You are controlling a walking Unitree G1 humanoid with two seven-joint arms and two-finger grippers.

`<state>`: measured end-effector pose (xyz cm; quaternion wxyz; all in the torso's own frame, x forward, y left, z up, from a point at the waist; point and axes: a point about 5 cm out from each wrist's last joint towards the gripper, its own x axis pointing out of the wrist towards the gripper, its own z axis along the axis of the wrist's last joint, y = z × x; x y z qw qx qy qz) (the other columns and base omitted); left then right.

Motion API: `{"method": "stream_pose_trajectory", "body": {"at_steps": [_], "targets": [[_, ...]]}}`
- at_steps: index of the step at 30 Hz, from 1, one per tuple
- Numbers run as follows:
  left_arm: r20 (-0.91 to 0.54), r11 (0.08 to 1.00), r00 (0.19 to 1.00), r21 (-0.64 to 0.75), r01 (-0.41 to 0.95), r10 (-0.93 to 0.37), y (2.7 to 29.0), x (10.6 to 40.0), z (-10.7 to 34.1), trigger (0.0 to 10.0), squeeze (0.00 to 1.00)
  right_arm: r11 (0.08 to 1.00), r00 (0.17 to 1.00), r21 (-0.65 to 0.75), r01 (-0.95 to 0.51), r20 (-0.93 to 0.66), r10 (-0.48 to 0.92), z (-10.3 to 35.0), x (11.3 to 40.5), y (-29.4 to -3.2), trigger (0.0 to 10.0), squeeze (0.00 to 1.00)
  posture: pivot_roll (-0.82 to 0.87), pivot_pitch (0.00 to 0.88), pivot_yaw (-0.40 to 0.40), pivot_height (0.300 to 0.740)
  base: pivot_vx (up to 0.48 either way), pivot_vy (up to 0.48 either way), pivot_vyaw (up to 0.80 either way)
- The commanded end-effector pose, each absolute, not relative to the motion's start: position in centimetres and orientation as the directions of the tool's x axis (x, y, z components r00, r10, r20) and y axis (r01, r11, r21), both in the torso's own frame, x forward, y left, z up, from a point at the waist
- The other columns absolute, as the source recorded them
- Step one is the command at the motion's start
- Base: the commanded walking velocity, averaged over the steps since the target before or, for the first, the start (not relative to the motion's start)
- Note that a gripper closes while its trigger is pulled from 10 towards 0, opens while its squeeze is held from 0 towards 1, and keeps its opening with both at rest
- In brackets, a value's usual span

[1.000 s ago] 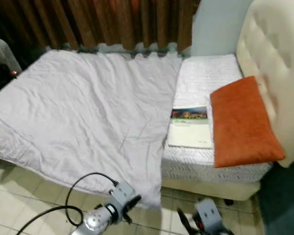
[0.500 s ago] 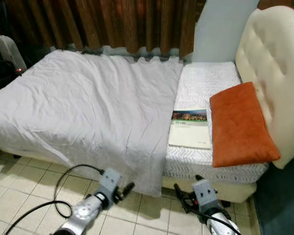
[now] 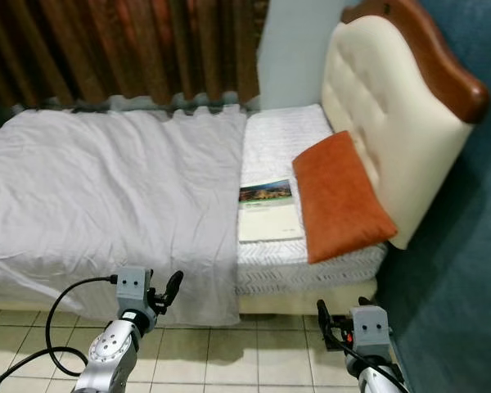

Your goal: Clean up the room

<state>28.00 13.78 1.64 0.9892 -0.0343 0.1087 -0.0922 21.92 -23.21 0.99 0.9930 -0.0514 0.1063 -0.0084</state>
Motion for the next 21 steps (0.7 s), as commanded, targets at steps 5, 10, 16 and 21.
{"method": "stream_pose_trajectory", "body": {"at_steps": [5, 10, 16, 21], "targets": [[-0.177, 0.957, 0.947, 0.070, 0.283, -0.267, 14.4, 29.9, 3.5, 10.0, 0.00, 0.997, 0.979, -0.063, 0.045, -0.195, -0.057, 1.5, 22.6, -23.2, 10.0, 0.00, -0.17, 0.000, 0.079, 0.740, 0.000, -0.179, -0.80], [-0.140, 0.932, 0.929, 0.075, 0.356, -0.344, 13.2, 29.3, 3.8, 10.0, 0.00, 0.997, 0.985, -0.067, 0.045, -0.164, -0.055, 2.2, 23.3, -23.2, 10.0, 0.00, -0.17, 0.000, 0.083, 0.740, 0.000, -0.384, -0.80], [-0.184, 0.951, 0.938, 0.049, 0.306, -0.293, 12.9, 29.6, 3.4, 10.0, 0.00, 0.996, 0.989, -0.090, 0.005, -0.144, -0.018, 2.6, 23.9, -22.6, 10.0, 0.00, -0.16, 0.000, 0.080, 0.740, 0.000, 0.000, -0.70], [-0.168, 0.955, 0.946, 0.060, 0.291, -0.278, 12.9, 29.6, 3.6, 10.0, 0.00, 0.994, 0.988, -0.108, -0.017, -0.152, 0.000, 2.7, 24.4, -22.3, 10.0, 0.00, -0.15, 0.000, 0.076, 0.740, 0.000, 0.000, 0.00]]}}
